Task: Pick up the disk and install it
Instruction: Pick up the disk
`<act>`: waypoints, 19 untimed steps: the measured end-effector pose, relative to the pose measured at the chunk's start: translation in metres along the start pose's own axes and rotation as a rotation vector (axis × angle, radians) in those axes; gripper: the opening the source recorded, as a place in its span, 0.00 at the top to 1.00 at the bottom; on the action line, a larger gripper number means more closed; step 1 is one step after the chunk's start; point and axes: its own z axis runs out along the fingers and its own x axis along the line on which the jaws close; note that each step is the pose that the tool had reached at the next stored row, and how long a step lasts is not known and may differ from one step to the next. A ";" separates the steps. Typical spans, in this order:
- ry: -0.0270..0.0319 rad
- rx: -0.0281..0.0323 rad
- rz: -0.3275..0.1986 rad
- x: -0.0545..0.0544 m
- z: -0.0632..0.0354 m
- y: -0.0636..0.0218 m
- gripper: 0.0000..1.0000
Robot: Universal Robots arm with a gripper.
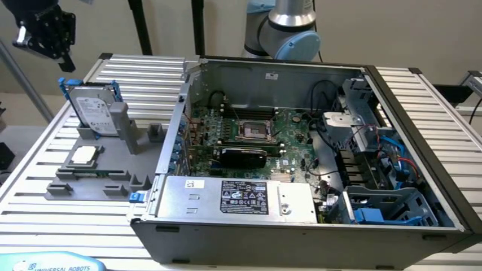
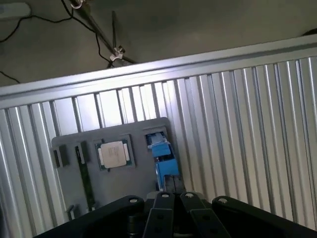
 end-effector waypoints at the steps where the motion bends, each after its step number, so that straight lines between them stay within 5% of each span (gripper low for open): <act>1: 0.0001 -0.0004 -0.018 0.000 0.0005 0.0000 0.89; 8: 0.0053 -0.0025 -0.102 0.000 0.0041 -0.0031 0.89; 19: 0.0086 -0.0055 -0.108 0.000 0.0043 -0.0058 0.89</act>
